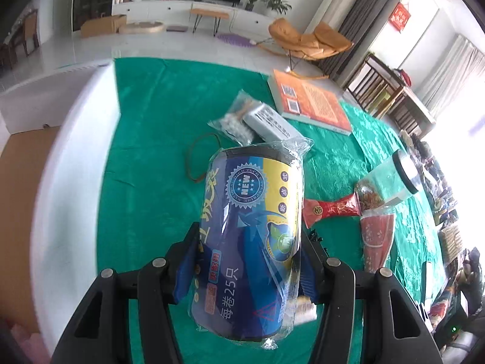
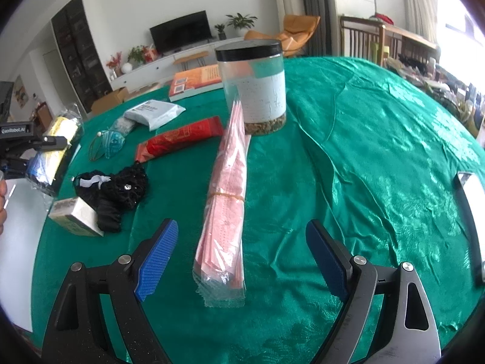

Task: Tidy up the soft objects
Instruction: 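Grasp the pink package with the right gripper while the left gripper holds the blue roll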

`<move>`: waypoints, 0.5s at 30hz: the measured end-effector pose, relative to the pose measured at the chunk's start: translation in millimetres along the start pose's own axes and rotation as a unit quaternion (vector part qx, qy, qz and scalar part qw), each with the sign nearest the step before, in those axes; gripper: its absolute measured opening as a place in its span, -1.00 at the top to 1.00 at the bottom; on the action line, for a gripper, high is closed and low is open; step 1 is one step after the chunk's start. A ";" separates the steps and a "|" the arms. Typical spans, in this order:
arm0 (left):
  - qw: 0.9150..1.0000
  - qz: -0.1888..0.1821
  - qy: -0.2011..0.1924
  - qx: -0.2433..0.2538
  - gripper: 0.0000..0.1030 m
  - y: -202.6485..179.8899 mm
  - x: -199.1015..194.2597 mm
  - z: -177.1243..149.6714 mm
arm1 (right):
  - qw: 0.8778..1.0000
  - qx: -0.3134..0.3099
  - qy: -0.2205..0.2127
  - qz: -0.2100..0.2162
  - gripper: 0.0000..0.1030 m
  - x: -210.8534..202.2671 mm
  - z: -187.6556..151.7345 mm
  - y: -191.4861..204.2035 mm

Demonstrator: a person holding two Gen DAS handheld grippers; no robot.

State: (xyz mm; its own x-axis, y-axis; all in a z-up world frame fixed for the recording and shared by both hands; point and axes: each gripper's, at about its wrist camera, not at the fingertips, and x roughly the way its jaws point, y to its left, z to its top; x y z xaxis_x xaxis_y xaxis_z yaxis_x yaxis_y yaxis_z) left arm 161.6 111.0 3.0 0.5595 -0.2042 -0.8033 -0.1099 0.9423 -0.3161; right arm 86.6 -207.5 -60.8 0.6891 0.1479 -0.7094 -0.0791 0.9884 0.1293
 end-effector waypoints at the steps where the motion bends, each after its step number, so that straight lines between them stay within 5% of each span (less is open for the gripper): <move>1: 1.000 0.002 -0.004 0.000 -0.09 3.6 -9.0 -2.7 | 1.000 -0.006 -0.002 -0.002 -0.71 -0.5 0.4 3.0; 4: 1.000 0.002 -0.018 0.005 -0.09 8.3 -29.6 -13.4 | 1.000 -0.013 -0.006 0.004 -0.71 -0.9 3.4 5.1; 12: 1.000 -0.025 -0.014 0.007 -0.09 9.3 -56.8 -50.7 | 0.995 -0.003 0.093 0.017 -0.65 46.6 49.4 14.5; 13: 1.000 -0.026 -0.014 0.010 -0.09 9.0 -59.0 -54.2 | 0.993 -0.010 0.115 0.013 -0.35 56.1 50.7 13.9; 14: 0.999 -0.026 -0.014 0.014 -0.09 9.1 -61.8 -58.1 | 0.991 -0.010 0.135 0.013 0.49 61.6 49.1 10.8; 15: 0.999 -0.026 -0.015 0.017 -0.09 9.6 -63.8 -60.7 | 0.990 0.002 0.143 0.021 0.49 63.5 47.8 5.1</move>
State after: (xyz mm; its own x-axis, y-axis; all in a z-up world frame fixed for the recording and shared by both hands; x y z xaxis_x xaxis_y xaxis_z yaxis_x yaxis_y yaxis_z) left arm 75.0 116.9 20.6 0.5879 -0.2455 -0.7708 -0.0525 0.9393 -0.3392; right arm 164.3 -194.7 -72.1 0.4536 0.1922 -0.8703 -0.1000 0.9813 0.1646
